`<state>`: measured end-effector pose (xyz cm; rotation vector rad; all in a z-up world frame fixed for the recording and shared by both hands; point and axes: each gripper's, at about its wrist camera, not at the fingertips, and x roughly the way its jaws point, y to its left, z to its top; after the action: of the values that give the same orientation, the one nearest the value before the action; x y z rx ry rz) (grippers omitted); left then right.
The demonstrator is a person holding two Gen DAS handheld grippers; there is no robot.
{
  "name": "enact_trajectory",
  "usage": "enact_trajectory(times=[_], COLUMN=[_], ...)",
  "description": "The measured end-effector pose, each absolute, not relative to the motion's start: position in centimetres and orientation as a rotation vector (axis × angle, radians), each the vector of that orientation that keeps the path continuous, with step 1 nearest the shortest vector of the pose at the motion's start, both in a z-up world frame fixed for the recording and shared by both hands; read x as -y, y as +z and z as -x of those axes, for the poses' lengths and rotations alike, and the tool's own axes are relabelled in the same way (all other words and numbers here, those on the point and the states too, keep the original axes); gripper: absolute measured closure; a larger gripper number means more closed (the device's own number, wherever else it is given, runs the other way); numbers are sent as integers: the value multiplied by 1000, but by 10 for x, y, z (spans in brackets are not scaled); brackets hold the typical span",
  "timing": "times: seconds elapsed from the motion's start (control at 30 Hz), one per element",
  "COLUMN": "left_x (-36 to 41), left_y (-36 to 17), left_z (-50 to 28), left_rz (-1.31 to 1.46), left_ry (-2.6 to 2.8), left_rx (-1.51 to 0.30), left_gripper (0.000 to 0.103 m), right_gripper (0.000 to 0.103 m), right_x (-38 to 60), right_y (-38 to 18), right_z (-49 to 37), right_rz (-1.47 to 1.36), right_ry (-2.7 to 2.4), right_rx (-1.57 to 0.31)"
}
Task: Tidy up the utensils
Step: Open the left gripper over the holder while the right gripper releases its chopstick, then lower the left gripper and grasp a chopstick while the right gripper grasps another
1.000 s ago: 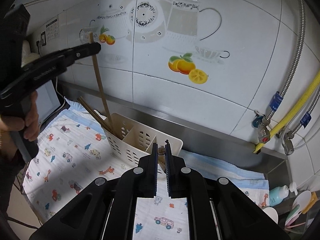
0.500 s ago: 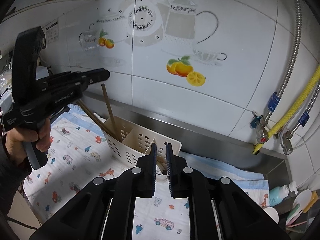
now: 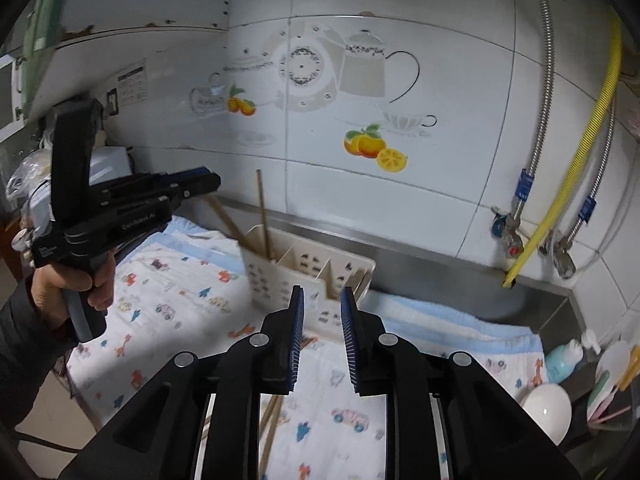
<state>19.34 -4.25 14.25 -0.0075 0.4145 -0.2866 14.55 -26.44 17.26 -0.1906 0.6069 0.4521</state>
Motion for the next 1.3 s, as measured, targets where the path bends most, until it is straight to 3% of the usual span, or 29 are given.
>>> enact_trajectory(times=[0.63, 1.0, 1.3], left_x=[58, 75, 81], left_y=[7, -60, -82], left_z=[-105, -93, -99], left_rz=[-5, 3, -16], left_ry=[-391, -444, -422], left_rx=[-689, -831, -880], left_gripper=[83, 83, 83], right_gripper=[84, 84, 84], right_x=[269, 268, 261], right_y=[62, -6, -38], right_z=[-38, -25, -28], right_rz=[122, 49, 71], right_ry=[434, 401, 377], right_rx=[-672, -779, -834])
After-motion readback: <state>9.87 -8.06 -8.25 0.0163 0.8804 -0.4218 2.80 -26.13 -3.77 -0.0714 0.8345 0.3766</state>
